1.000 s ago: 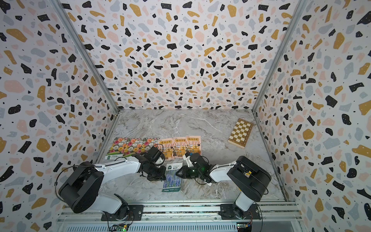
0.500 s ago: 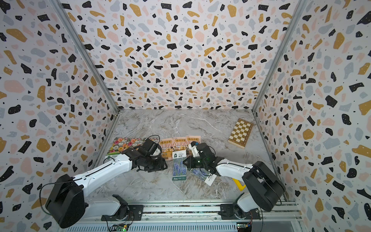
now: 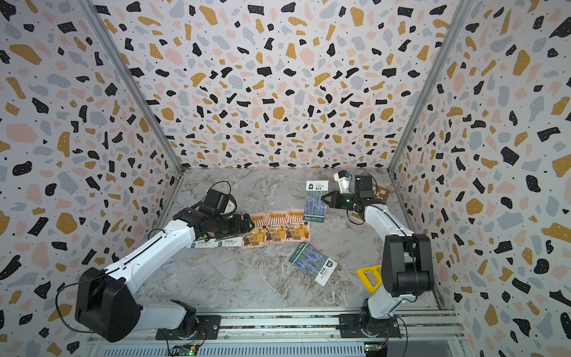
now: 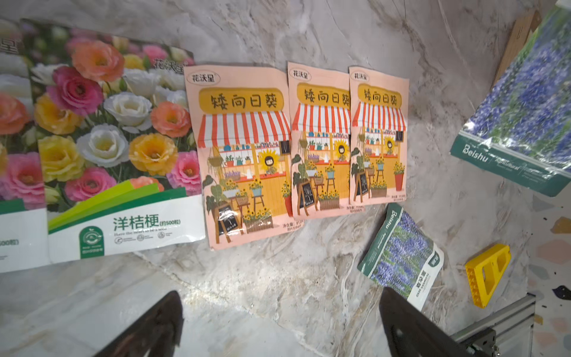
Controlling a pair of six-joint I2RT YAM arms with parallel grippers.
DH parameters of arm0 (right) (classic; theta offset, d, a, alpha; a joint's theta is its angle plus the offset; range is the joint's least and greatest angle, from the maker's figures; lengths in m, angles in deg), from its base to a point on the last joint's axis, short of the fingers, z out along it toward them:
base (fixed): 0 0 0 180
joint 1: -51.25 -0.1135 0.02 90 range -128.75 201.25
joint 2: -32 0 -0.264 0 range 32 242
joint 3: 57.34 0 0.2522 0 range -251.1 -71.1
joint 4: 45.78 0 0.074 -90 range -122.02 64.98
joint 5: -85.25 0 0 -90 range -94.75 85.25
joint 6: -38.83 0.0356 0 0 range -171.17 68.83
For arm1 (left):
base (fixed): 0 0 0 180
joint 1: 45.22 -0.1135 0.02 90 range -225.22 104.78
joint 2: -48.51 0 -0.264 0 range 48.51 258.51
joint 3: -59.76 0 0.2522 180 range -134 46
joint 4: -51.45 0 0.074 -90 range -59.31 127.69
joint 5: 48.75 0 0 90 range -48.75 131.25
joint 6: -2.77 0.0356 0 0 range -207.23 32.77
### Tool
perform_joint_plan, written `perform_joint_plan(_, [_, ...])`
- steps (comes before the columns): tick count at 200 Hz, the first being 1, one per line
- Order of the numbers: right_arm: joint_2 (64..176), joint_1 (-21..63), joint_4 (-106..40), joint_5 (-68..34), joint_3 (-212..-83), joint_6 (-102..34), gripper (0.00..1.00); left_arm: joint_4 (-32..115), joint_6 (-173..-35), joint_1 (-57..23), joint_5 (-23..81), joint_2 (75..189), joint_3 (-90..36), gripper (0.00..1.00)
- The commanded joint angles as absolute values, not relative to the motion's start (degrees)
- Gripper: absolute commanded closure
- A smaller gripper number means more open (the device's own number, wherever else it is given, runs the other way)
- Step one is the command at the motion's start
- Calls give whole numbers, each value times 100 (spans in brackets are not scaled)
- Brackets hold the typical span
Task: Arrange the seed packets in a row
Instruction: Place the seed packet at the center of the board.
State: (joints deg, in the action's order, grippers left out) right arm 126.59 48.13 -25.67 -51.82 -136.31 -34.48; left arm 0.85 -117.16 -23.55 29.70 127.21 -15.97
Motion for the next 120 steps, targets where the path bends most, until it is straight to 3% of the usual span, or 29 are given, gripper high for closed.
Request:
perform_joint_plan(1, [12950, 5140, -1797, -5897, -13887, -4054, 100, 116, -11330, -2587, 2841, 12942, -1862, 0])
perform_joint_plan(40, [13581, 5440, -1189, -5894, -14221, -4530, 100, 298, -10997, -2790, 2929, 13187, -1971, 1])
perform_joint_plan(120, [14086, 5264, -870, -6132, -14289, -4705, 100, 295, -10841, -2895, 2772, 13365, -1840, 1])
